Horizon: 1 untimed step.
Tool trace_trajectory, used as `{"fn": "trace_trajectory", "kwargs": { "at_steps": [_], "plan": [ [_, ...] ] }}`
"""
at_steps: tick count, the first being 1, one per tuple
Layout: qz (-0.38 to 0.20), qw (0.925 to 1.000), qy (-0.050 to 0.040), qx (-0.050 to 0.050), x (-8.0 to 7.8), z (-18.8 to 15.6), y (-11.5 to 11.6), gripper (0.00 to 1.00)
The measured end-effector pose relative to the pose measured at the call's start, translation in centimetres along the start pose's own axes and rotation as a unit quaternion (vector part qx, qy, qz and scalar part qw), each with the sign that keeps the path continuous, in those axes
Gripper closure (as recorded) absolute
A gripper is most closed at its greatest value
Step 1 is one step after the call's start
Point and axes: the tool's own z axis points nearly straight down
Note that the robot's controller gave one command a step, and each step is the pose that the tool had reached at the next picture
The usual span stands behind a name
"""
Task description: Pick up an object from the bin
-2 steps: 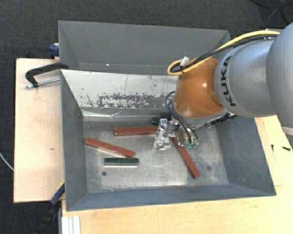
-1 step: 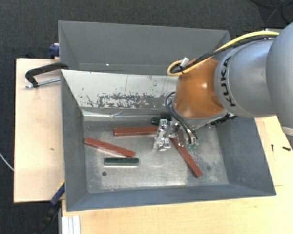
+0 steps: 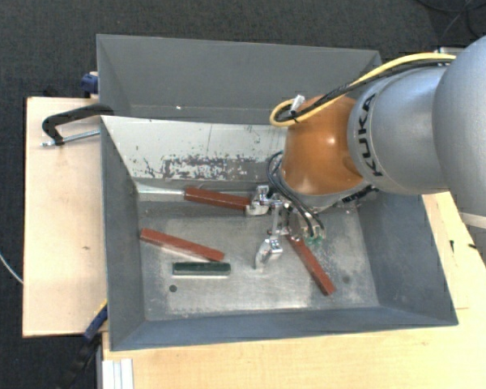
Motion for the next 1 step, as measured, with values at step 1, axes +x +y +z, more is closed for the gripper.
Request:
{"fn": "trace_trajectory", "kwargs": {
  "at_steps": [1],
  "plan": [
    [-0.003, 1.0000, 0.0006, 0.000, -0.06, 0.00, 0.04, 0.00]
  ]
}}
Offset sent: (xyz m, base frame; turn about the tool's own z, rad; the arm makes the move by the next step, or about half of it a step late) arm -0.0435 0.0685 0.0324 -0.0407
